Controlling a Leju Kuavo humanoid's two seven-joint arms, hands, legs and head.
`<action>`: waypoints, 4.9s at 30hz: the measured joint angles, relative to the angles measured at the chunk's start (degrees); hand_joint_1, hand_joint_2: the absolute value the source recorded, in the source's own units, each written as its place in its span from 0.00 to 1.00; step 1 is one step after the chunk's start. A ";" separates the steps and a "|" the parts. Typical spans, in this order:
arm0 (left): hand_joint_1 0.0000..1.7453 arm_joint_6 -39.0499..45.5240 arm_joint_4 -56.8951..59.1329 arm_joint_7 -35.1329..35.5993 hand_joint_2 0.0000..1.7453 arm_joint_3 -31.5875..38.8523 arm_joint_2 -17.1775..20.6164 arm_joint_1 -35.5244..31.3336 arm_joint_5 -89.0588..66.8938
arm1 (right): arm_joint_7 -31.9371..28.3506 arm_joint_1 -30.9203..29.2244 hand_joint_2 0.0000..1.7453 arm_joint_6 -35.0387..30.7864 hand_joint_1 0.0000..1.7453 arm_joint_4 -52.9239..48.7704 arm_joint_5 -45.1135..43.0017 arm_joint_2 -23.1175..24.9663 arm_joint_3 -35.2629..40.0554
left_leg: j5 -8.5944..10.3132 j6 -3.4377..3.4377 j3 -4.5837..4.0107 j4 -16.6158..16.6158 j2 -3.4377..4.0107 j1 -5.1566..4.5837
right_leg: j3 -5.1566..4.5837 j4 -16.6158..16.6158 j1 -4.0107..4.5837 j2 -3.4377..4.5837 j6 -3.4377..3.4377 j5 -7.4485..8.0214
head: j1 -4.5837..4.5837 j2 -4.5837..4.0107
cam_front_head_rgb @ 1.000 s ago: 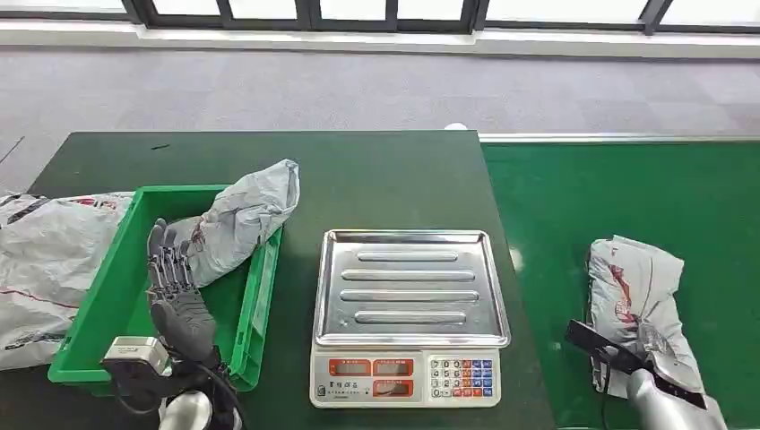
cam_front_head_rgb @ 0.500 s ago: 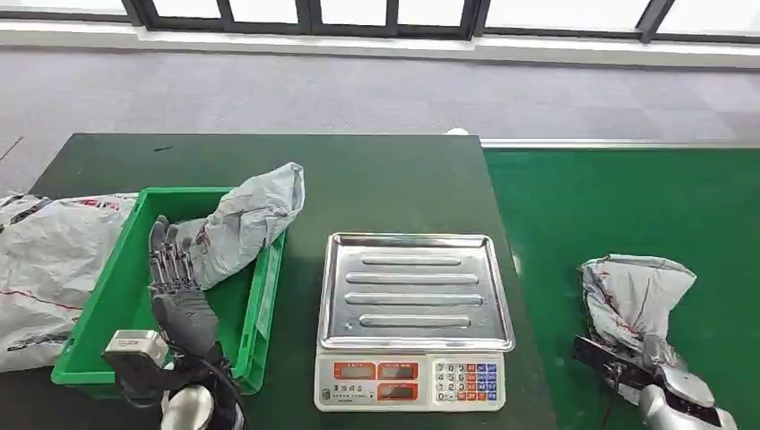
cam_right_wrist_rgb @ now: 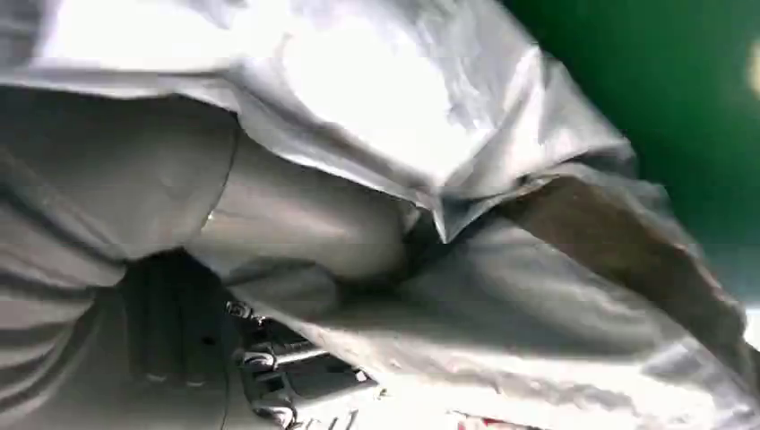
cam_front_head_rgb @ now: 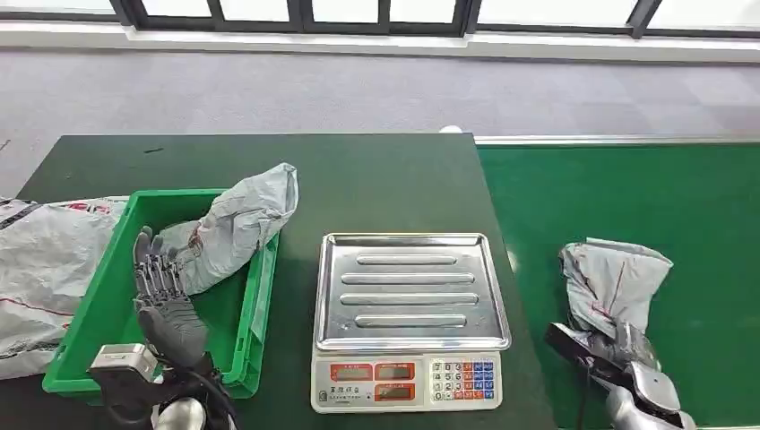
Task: Moved the parcel from conveyor to table for the left to box.
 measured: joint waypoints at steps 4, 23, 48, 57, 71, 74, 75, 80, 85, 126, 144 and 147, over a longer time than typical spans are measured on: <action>0.00 -0.06 -1.05 0.00 0.00 0.57 -0.04 1.11 0.00 | -3.92 0.58 1.00 -4.08 1.00 -7.52 -5.95 3.51 0.41 | 0.40 -0.06 -0.26 0.00 -0.66 -0.14 | -0.55 0.26 -0.18 -0.66 -0.03 0.02 | 0.00 0.00; 0.00 -1.42 -1.42 0.02 0.00 1.62 -0.04 1.53 0.68 | -6.99 4.62 1.00 -5.10 1.00 -19.75 -11.14 7.36 0.41 | 0.45 -0.15 -0.82 -0.03 -0.88 -0.16 | -1.08 0.41 -0.20 -0.85 -0.14 -0.06 | 0.00 0.00; 0.00 -3.43 3.17 0.02 0.00 1.68 -0.83 -2.94 0.79 | -19.93 -1.35 1.00 -1.53 1.00 -40.45 -34.39 13.57 19.45 | 0.69 -0.42 -1.08 -0.03 -0.67 -0.32 | -1.71 1.06 -0.36 -0.61 -0.18 -0.05 | 0.00 0.00; 0.00 -2.75 3.89 0.02 0.00 1.68 -1.14 -3.02 0.66 | -17.63 -3.18 1.00 4.30 1.00 -35.92 -37.65 15.47 25.64 | 0.72 -0.45 -1.20 -0.03 -0.67 -0.32 | -1.83 1.08 -0.38 -0.61 -0.18 -0.05 | 0.00 0.00; 0.00 -0.07 4.05 0.02 0.00 1.68 -1.36 -2.14 -0.11 | -13.17 -4.49 1.00 9.96 0.02 -14.42 -37.85 19.93 34.60 | 0.74 -0.49 -1.23 -0.03 -0.70 -0.32 | -1.97 1.12 -0.39 -0.64 -0.27 -0.08 | 0.00 0.00; 0.00 0.09 4.29 0.02 0.00 1.68 -1.36 -2.07 -0.13 | -13.15 -3.96 1.00 10.94 0.02 -14.42 -38.64 19.84 35.34 | 0.74 -0.49 -1.21 -0.03 -0.63 -0.32 | -1.97 1.12 -0.39 -0.61 -0.32 -0.05 | 0.00 0.00; 0.00 0.28 4.26 0.02 0.00 1.66 -1.35 -2.01 -0.15 | -13.20 -3.80 1.00 11.13 0.02 -14.42 -38.88 19.84 35.41 | 0.74 -0.49 -1.20 -0.03 -0.62 -0.32 | -1.96 1.12 -0.39 -0.61 -0.32 -0.05 | 0.00 0.00; 0.00 0.52 4.26 0.02 0.00 1.66 -1.36 -1.58 -0.17 | -13.22 -3.70 1.00 11.55 0.00 -14.44 -39.42 19.80 35.93 | 0.76 -0.51 -1.14 -0.03 -0.62 -0.32 | -1.94 1.13 -0.38 -0.59 -0.34 -0.03 | 0.00 0.00; 0.00 1.22 4.11 0.02 0.00 1.64 -1.33 -1.38 -0.26 | -14.20 -3.18 1.00 11.55 0.00 -15.12 -41.10 19.67 36.13 | 0.77 -0.52 -1.13 -0.02 -0.62 -0.32 | -1.94 1.14 -0.38 -0.59 -0.35 -0.03 | 0.00 0.00; 0.00 10.15 3.34 9.26 0.00 -6.99 3.34 -6.46 -26.54 | -37.04 27.73 1.00 11.31 0.00 -61.75 -60.66 16.46 25.68 | 0.77 -0.52 -1.43 -0.02 -0.57 -0.35 | -2.30 1.14 -0.40 -0.60 -0.43 -0.02 | 0.00 0.00; 0.00 -15.94 54.50 20.66 1.00 -23.74 5.64 -40.98 -57.11 | -37.04 26.14 1.00 6.87 0.00 -71.42 -68.25 9.59 29.02 | 1.01 -0.54 -1.45 0.00 -0.56 -0.39 | -2.30 1.27 -0.43 -0.59 -0.41 0.23 | -0.02 0.00; 0.00 -16.94 60.42 21.01 1.00 -26.59 5.14 -44.31 -58.49 | -37.04 26.09 1.00 7.44 0.00 -71.66 -68.27 9.48 29.03 | 1.01 -0.54 -1.43 -0.01 -0.64 -0.40 | -2.22 1.26 -0.43 -0.62 -0.43 0.20 | -0.02 0.00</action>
